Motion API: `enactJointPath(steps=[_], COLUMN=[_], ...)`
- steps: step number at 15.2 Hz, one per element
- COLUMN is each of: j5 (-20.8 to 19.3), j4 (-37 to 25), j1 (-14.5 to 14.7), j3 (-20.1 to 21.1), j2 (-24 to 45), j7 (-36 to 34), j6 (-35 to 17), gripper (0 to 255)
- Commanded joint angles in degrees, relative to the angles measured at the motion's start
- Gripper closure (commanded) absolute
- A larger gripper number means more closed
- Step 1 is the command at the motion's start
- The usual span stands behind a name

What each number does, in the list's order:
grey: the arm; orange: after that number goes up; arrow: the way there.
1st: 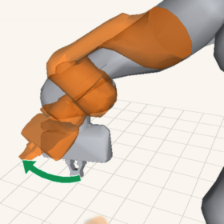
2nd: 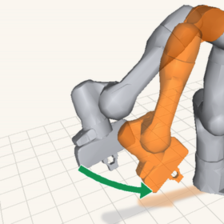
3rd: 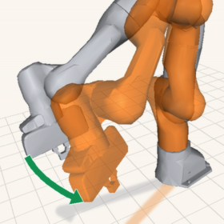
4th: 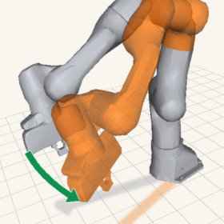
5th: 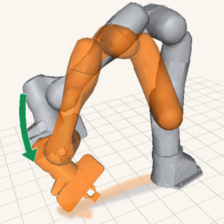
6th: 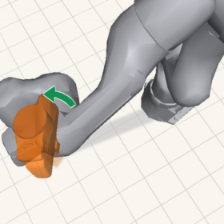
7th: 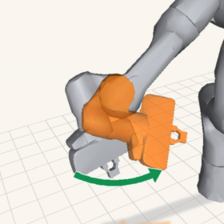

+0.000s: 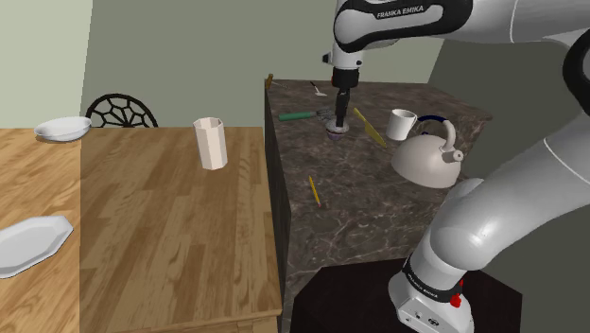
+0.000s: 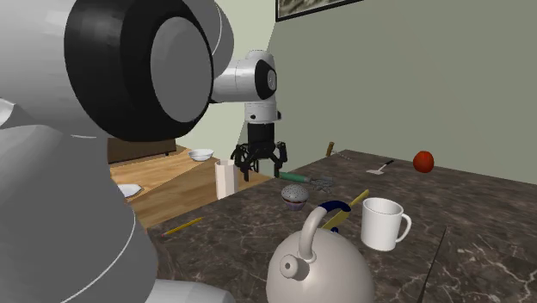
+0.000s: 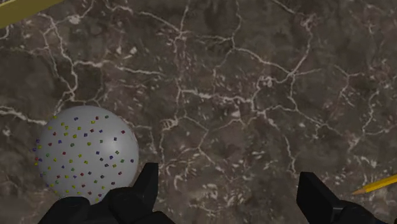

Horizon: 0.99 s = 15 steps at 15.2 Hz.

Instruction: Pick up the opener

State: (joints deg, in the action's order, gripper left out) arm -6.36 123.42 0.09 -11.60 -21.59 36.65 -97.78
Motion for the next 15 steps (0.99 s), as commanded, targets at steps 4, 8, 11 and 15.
enactJointPath(steps=[4,8,11,15], j5=[0.41,2.14,3.96,6.60], j4=[-8.42,-16.60,-23.78,-35.12], j1=[-0.01,-0.47,-1.35,-3.29], j3=[-3.77,-5.70,-6.46,-6.56], j2=[10.88,20.01,27.20,37.29], j7=[10.05,17.62,23.08,29.74], j6=[-2.67,-3.59,-3.49,-2.07], gripper=[0,0,0,0])
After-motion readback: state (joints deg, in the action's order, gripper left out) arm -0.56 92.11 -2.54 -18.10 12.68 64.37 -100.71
